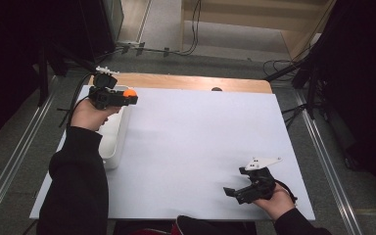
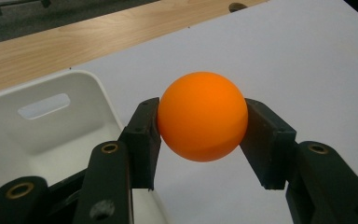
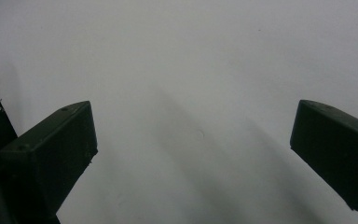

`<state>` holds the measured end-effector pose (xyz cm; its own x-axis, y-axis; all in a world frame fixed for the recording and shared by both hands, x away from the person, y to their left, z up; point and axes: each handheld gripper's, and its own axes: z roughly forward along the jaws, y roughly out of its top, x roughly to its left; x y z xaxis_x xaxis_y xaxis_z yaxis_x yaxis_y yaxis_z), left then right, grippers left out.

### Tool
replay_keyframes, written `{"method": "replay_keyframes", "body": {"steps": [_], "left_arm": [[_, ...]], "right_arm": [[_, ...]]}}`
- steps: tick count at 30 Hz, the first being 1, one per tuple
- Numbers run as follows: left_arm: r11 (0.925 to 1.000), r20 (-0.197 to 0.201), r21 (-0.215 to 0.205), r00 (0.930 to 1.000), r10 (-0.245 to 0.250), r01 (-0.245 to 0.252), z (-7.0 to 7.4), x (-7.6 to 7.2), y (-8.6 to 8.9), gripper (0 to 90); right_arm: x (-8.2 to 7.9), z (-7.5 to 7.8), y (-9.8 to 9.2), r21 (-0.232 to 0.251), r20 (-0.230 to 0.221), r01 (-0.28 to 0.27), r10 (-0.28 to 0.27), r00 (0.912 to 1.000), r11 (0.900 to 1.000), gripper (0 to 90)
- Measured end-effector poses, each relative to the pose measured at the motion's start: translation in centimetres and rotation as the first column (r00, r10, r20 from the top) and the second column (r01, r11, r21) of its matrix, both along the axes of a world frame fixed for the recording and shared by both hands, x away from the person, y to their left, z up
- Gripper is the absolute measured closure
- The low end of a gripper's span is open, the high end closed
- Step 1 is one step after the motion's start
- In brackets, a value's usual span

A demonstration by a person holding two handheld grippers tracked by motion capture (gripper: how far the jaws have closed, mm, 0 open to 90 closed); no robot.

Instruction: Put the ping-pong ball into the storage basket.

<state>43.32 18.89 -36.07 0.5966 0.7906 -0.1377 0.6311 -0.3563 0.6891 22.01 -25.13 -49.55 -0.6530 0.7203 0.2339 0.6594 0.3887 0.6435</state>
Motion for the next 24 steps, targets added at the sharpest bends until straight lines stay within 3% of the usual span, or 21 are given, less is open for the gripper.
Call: {"method": "replay_keyframes", "body": {"steps": [24], "left_arm": [[0.9976, -0.001, 0.012, 0.9977, 0.068, -0.068, -0.9, 0.7, 2.1, 50.6]], "right_arm": [[0.0, -0.1, 0.0, -0.001, -0.005, -0.004, 0.004, 1.0, 1.0, 0.0]]}}
